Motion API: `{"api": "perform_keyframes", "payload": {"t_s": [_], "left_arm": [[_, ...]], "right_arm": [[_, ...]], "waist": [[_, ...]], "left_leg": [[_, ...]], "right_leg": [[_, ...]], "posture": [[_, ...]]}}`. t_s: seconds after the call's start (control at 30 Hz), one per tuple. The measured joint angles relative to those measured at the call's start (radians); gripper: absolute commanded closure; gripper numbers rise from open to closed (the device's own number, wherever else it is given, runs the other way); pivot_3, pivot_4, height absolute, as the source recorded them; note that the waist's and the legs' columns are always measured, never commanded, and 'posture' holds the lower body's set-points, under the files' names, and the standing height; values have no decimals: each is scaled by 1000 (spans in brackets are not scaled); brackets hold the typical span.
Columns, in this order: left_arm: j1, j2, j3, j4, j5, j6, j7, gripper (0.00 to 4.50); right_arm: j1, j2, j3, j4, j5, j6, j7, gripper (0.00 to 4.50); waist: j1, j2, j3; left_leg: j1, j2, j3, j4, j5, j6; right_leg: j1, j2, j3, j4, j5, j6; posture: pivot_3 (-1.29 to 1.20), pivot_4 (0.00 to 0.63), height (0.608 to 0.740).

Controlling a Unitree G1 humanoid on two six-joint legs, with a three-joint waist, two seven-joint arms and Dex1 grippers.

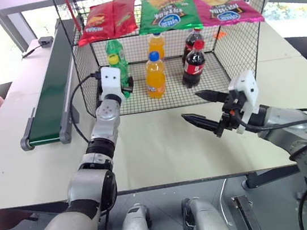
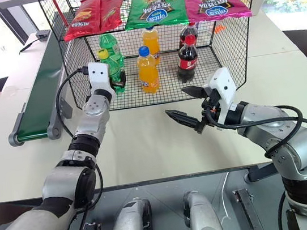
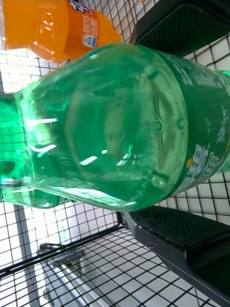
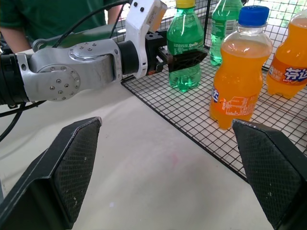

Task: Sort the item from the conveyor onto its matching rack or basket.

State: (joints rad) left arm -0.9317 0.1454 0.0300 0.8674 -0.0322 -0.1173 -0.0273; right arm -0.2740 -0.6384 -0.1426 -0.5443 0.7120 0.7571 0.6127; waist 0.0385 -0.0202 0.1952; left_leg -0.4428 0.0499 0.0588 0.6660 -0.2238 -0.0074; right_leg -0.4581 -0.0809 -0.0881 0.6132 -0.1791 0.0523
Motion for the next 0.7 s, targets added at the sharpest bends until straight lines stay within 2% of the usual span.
{"api": "perform_keyframes", "payload": {"t_s": [0.23, 0.37, 0.5, 0.57, 0.7], "left_arm": [[158, 12, 1, -346, -19, 205, -36, 61], [250, 57, -7, -588, -28, 354, -84, 61], [384, 127, 0, -913, -150, 512, -211, 61], [456, 193, 26, -1064, -223, 603, -274, 61], [609, 317, 109, -1269, -368, 728, -386, 61]], "right_arm": [[-1, 0, 2, 0, 0, 0, 0, 0], [0, 0, 9, 0, 0, -1, 0, 0], [11, -2, 7, 0, 1, -1, 1, 0], [17, -2, 3, 0, 3, -1, 3, 0], [29, -3, -12, 25, 8, -8, 15, 0]], "waist": [[-1, 0, 0], [0, 0, 0], [-2, 1, 0], [-4, 1, 0], [-4, 1, -1]], "left_leg": [[0, 0, 0, 0, 0, 0], [1, 0, -1, 1, 0, 0], [1, 0, -1, 0, 0, 0], [1, 0, -1, 0, 0, 0], [2, 1, -1, 0, 0, 0]], "right_leg": [[0, 0, 0, 1, 0, 0], [0, 1, 0, 2, 0, 0], [0, 0, 0, 2, 0, -1], [0, 0, 0, 2, -1, -3], [1, 1, 0, 2, -3, -2]], "posture": [[0, 150, 740], [0, 150, 740], [0, 150, 740], [0, 150, 740], [0, 150, 740]]}}
